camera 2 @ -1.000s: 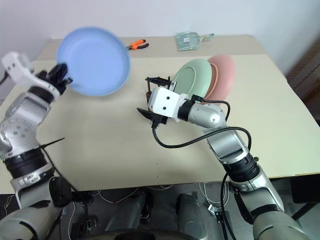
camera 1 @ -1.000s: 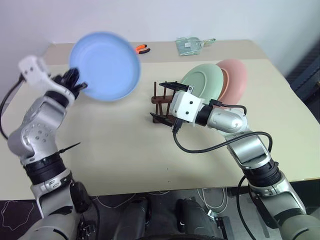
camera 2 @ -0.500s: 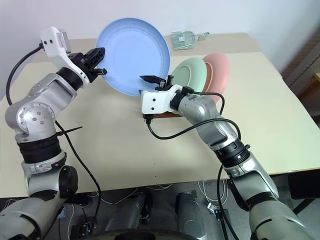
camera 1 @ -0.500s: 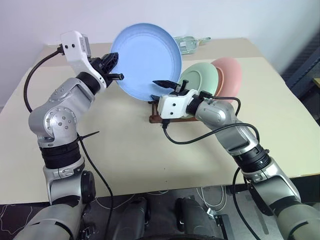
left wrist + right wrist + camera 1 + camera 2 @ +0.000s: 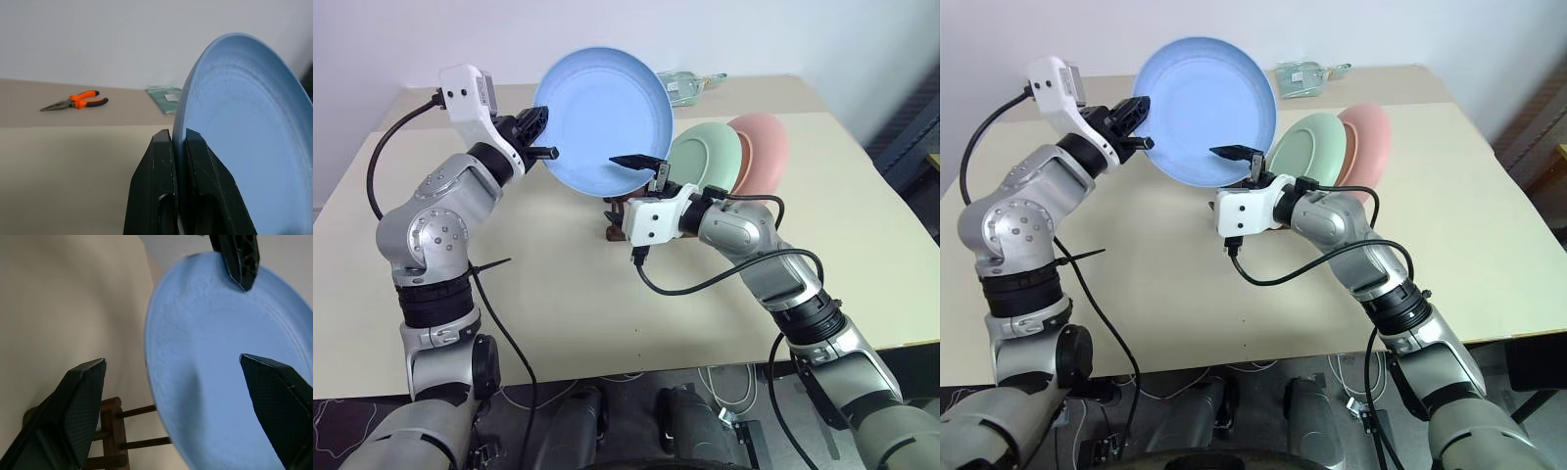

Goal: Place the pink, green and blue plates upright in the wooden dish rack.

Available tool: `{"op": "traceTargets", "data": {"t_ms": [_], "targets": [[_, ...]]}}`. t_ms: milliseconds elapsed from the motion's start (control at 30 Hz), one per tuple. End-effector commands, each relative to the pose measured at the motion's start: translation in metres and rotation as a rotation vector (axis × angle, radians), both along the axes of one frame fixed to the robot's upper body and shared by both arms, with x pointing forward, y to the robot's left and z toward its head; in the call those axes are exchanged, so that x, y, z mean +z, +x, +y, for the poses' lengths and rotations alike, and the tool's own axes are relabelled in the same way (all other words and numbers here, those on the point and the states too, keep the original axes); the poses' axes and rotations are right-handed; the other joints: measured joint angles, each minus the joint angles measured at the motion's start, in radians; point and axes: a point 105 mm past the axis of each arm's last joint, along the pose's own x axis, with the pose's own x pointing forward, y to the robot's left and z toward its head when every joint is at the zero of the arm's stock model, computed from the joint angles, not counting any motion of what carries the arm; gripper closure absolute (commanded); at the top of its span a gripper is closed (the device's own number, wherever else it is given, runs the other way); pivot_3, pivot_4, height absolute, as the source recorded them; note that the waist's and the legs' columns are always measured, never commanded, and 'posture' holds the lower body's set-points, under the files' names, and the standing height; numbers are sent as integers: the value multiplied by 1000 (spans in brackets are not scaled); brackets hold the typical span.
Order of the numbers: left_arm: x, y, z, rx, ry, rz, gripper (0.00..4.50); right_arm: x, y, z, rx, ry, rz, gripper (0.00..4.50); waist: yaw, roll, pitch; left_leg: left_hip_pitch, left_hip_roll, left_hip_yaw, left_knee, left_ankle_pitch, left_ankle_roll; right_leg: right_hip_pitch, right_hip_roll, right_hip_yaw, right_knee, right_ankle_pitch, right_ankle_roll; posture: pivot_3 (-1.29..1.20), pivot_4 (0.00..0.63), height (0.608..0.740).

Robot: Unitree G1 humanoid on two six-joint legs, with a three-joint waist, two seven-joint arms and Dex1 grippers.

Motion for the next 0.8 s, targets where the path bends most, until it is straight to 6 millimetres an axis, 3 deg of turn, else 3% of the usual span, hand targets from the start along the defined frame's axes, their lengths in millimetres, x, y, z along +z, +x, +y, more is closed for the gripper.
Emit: {"op": "traceTargets", "data": {"t_ms": [33, 67, 167, 400, 433, 467, 500, 533, 633, 700, 800], "targets": [[21, -5, -1, -10, -15, -81, 4500, 13, -6, 3, 20, 12, -53, 63, 0, 0, 0, 0, 0, 0, 0, 0, 0, 0, 0, 0, 0, 0, 0, 0, 150, 719], [22, -6, -3, -21, -19, -82, 4500, 14, -2, 1, -1, 9, -61, 63, 0, 0, 0, 0, 0, 0, 0, 0, 0, 0, 0, 0, 0, 0, 0, 0, 150, 719], [23, -10, -7, -54, -30, -81, 4500, 14, 6, -3, -44, -7, -89, 916, 0, 0, 0, 0, 0, 0, 0, 0, 0, 0, 0, 0, 0, 0, 0, 0, 150, 719], [20, -15, -10, -81, -44, -75, 4500, 14, 9, -5, -59, -30, -126, 4466, 0, 0, 0, 0, 0, 0, 0, 0, 0, 0, 0, 0, 0, 0, 0, 0, 150, 719], [23, -17, -9, -89, -68, -90, 4500, 15, 8, -4, -56, -29, -134, 4466, 0, 0, 0, 0, 0, 0, 0, 0, 0, 0, 0, 0, 0, 0, 0, 0, 150, 719], [28, -18, -8, -92, -92, -112, 3777, 15, 8, -3, -53, -26, -143, 4500, 0, 0, 0, 0, 0, 0, 0, 0, 0, 0, 0, 0, 0, 0, 0, 0, 150, 719], [33, -20, -6, -89, -117, -136, 3569, 16, 7, -3, -49, -22, -152, 4500, 0, 0, 0, 0, 0, 0, 0, 0, 0, 0, 0, 0, 0, 0, 0, 0, 150, 719], [37, -21, -4, -87, -134, -151, 3023, 17, 6, -2, -46, -18, -157, 4500, 0, 0, 0, 0, 0, 0, 0, 0, 0, 0, 0, 0, 0, 0, 0, 0, 150, 719], [54, -14, 41, 158, -163, -257, 1573, 20, 2, 1, -23, 37, -167, 4500, -1, 0, 0, 0, 0, 0, 0, 1, -1, 0, 0, 0, 0, 0, 0, 0, 150, 719], [48, -10, 61, 308, 31, -296, 1573, 25, -1, 1, -12, 120, -153, 4500, -8, 0, 0, 0, 0, 0, -1, 1, -2, 0, 0, 0, 0, 0, 0, 0, 150, 719], [22, -7, 89, 428, 187, -288, 1573, 44, -12, 2, 34, 354, -74, 4500, -2, 0, 0, 2, 1, 0, -4, 2, -3, 0, 2, 1, 1, -1, -1, 0, 150, 719]]}}
